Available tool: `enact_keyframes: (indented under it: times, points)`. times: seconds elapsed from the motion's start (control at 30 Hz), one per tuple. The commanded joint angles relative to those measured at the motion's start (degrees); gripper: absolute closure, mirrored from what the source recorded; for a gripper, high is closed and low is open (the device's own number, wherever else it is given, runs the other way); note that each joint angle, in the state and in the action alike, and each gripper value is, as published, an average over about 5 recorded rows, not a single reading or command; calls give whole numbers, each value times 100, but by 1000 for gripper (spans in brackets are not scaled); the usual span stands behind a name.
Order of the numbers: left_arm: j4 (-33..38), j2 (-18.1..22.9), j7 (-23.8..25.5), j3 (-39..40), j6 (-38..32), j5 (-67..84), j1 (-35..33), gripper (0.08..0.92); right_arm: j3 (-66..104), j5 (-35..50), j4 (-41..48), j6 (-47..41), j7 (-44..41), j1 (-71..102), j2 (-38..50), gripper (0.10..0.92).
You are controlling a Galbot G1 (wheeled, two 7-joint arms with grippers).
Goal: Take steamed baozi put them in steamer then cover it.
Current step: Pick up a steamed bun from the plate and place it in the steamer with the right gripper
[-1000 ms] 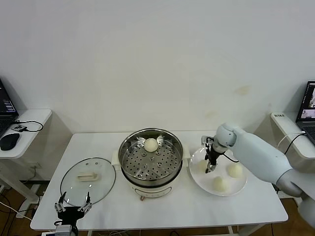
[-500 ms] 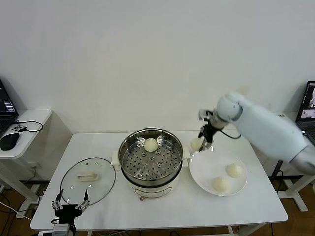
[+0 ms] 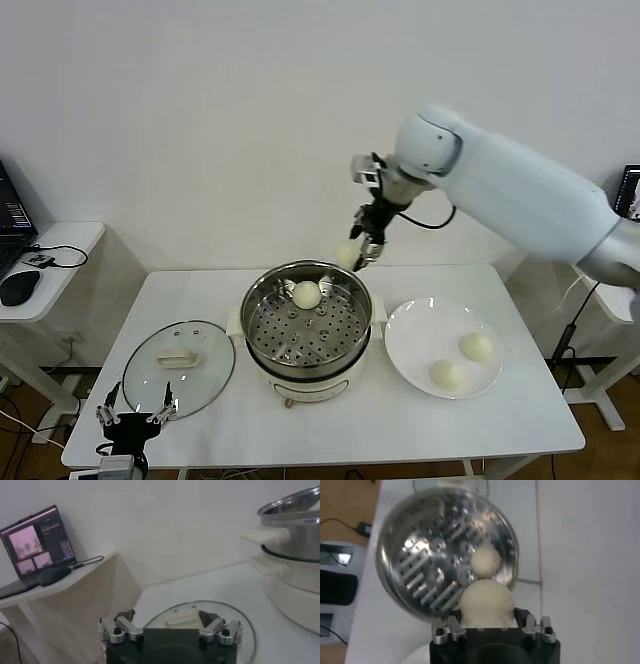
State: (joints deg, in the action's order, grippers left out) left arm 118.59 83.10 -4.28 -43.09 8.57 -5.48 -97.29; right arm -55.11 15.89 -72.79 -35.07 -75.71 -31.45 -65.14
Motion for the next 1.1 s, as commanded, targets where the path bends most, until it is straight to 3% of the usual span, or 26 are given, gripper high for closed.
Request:
enact_keyframes:
  times: [0.03,0.57,1.1]
  points:
    - [83,-25,-11,29,-10,-42,-7,177,-535,347,-2,-167,-19,-182,-889,372]
    - [235,9,-51,-19,-31,43,-75,177,-433,-801,1180,-21,81,1066,-1685,372]
    - [170,69,-46,16,-27,50,-17,177,-7,-1027,1719,95,353,1547,-2073,372]
